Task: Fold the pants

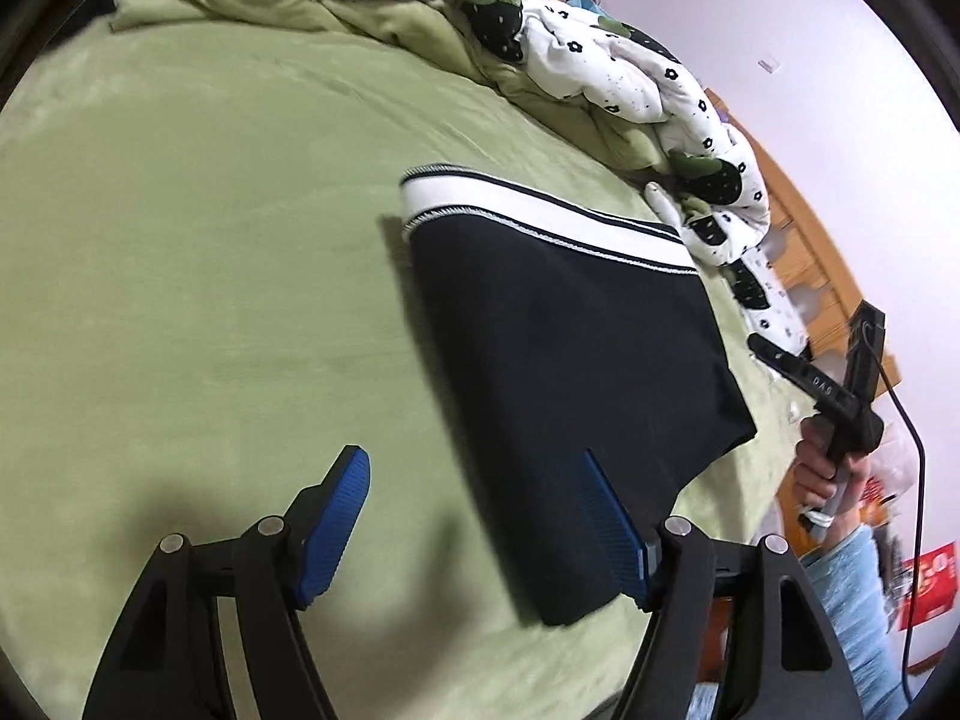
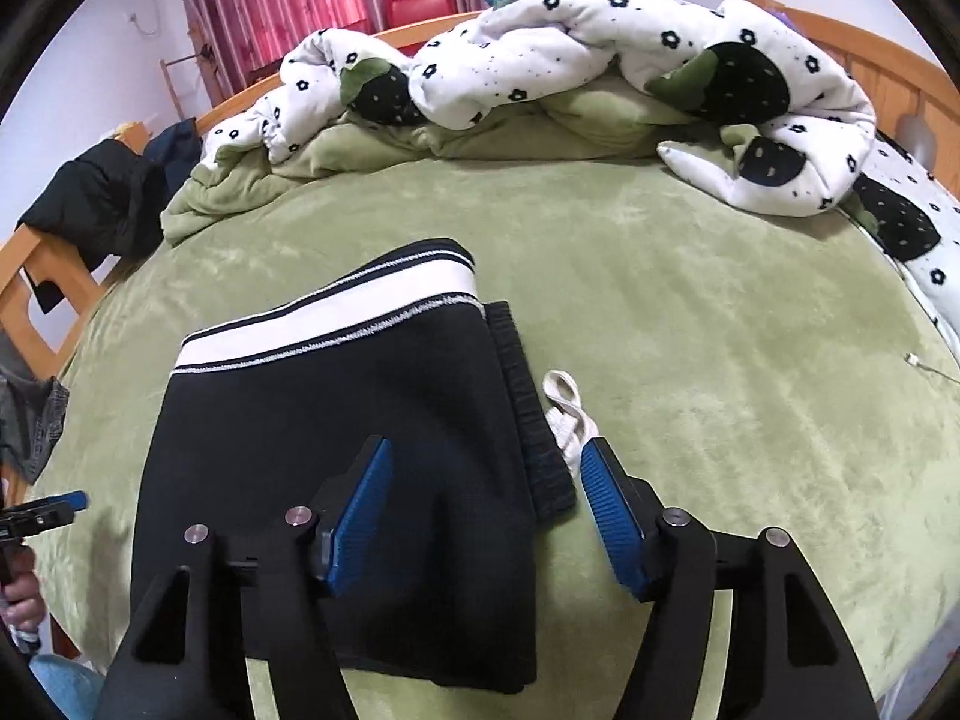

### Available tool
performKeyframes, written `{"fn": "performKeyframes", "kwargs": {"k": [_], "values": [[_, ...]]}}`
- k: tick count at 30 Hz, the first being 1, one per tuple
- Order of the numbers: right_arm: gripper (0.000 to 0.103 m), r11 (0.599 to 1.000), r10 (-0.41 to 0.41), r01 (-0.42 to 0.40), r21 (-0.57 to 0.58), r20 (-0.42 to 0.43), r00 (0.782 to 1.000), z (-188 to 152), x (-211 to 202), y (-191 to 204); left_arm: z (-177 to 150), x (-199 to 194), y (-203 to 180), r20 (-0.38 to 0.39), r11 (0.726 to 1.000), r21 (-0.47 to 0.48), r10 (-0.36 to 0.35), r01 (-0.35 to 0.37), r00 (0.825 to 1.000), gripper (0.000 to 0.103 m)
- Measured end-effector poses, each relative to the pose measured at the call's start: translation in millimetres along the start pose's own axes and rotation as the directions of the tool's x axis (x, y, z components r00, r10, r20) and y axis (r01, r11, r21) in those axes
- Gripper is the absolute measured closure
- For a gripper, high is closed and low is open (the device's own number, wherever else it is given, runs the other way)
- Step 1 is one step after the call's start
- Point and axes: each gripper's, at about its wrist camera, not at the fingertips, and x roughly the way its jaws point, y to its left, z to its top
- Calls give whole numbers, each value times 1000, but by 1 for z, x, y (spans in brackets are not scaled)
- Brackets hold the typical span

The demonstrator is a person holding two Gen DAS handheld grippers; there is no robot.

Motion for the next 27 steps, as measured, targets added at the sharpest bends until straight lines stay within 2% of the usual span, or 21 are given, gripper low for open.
{"fn": "performKeyframes", "kwargs": {"k": [4,10,12,14,17,20,22,23,24,25,27], "values": [[36,1000,-22,21,-14,-47,999,9,21,0,9,35,3,-34,998,-46,-39,37,999,32],[36,997,-10,-3,-79,-162,987,16,77,-1,23,80,5,-71,997,-54,-59,55,996,32],[32,996,37,-50,-68,-177,984,18,93,-4,28,94,6,-82,994,-65,-88,83,993,32],[31,994,97,-104,-27,-198,975,22,106,-9,32,100,7,-60,993,-53,-108,105,992,32],[29,984,177,-180,10,-256,950,24,127,-12,38,109,7,-43,987,-48,-158,156,987,32],[29,977,209,-210,24,-278,938,21,133,-11,42,116,10,-33,980,-92,-181,178,983,48],[30,977,210,-210,30,-286,935,21,131,-10,45,115,8,-32,977,-96,-192,189,981,67],[32,978,208,-209,29,-286,935,21,128,-9,45,112,9,-21,976,-98,-200,197,980,82],[35,977,213,-213,33,-288,934,22,125,-9,46,105,7,-9,973,-99,-208,206,978,88],[39,975,220,-219,38,-288,932,24,119,-10,47,99,7,4,973,-93,-212,211,977,89],[65,963,268,-263,55,-270,925,27,99,-12,47,86,3,21,974,-77,-213,214,977,91]]}}
